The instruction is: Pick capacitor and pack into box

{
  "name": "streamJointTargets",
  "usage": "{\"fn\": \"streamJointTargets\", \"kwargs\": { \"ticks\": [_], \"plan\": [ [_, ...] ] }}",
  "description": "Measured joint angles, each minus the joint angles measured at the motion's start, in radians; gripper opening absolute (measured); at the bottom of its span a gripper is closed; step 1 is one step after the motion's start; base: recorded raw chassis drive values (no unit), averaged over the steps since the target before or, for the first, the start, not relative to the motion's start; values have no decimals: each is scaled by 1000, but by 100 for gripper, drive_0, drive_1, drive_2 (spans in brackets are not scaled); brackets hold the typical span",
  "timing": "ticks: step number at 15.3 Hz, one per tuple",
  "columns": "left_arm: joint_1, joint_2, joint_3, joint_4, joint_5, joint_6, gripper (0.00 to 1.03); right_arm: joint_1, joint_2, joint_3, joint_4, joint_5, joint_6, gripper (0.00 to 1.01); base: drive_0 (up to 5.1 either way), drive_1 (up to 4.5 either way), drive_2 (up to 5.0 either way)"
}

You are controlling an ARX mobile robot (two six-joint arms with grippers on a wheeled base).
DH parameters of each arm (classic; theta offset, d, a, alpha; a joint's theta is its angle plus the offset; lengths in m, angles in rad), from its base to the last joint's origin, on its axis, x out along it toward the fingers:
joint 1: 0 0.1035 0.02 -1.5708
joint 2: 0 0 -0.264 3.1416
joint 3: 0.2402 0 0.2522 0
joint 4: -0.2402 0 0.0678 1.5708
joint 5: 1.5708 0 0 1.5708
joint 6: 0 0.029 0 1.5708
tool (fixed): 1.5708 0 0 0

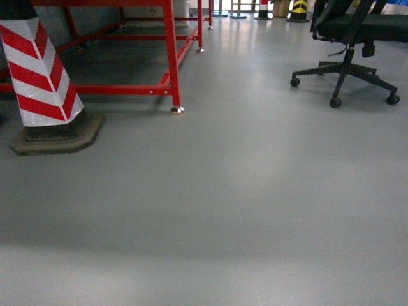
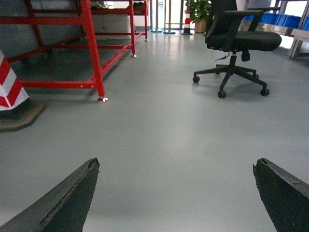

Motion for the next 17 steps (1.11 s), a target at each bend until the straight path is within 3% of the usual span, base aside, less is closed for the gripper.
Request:
{"fn": "streamJointTargets", "kwargs": {
  "ticks": [17],
  "plan": [
    [0, 0, 0, -2, 0, 0, 44, 0, 0, 0, -3, 0, 0, 98, -508, 237, 237]
  ]
}}
